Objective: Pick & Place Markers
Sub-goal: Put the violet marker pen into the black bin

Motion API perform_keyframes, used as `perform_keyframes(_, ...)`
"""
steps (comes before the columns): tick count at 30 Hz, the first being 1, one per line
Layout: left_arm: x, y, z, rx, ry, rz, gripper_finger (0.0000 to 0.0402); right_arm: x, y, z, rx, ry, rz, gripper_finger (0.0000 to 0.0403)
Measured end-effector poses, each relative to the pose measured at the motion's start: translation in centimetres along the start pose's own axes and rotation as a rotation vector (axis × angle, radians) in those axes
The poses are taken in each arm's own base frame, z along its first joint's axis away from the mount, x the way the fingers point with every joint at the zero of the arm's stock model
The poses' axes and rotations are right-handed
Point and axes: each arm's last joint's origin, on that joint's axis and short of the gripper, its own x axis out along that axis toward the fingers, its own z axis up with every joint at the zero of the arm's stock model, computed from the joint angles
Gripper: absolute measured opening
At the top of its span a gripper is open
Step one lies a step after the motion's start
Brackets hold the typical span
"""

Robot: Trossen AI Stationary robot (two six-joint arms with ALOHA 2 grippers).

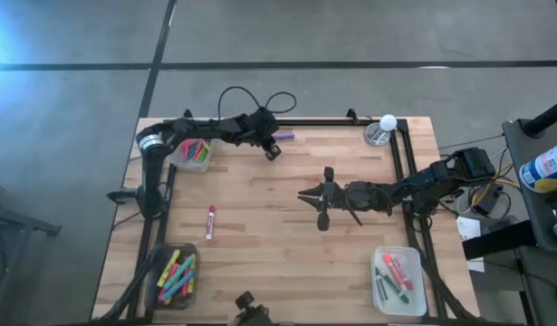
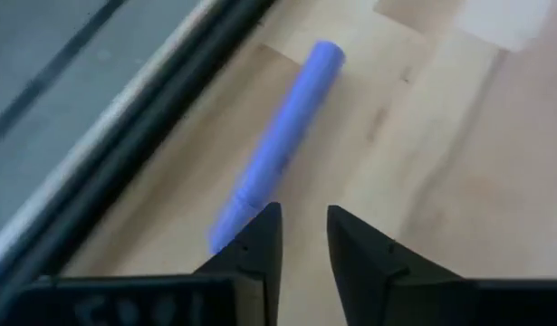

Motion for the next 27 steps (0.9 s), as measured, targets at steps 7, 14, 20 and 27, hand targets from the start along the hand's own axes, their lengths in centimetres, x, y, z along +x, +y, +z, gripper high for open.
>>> perform_keyframes(7,1.1,1.2,1.0,0.073,0.003,0.035,0.0094,0.0,0.0,0.0,-0.013,0.002,0.000,0.0047)
perform_keyframes(14,1.5,3.2,-0.2,0.103,0.051,0.013,0.0094,0.0,0.0,0.0,-0.037,0.003,0.000,0.0047)
perform_keyframes(20,1.8,3.6,-0.7,0.130,0.028,-0.030,0.0094,0.0,-0.1,0.0,-0.052,0.003,-0.002,0.0047)
perform_keyframes(27,2.1,4.0,-1.4,0.159,0.018,-0.055,0.0094,0.0,-0.1,0.0,-0.026,0.003,-0.003,0.0047)
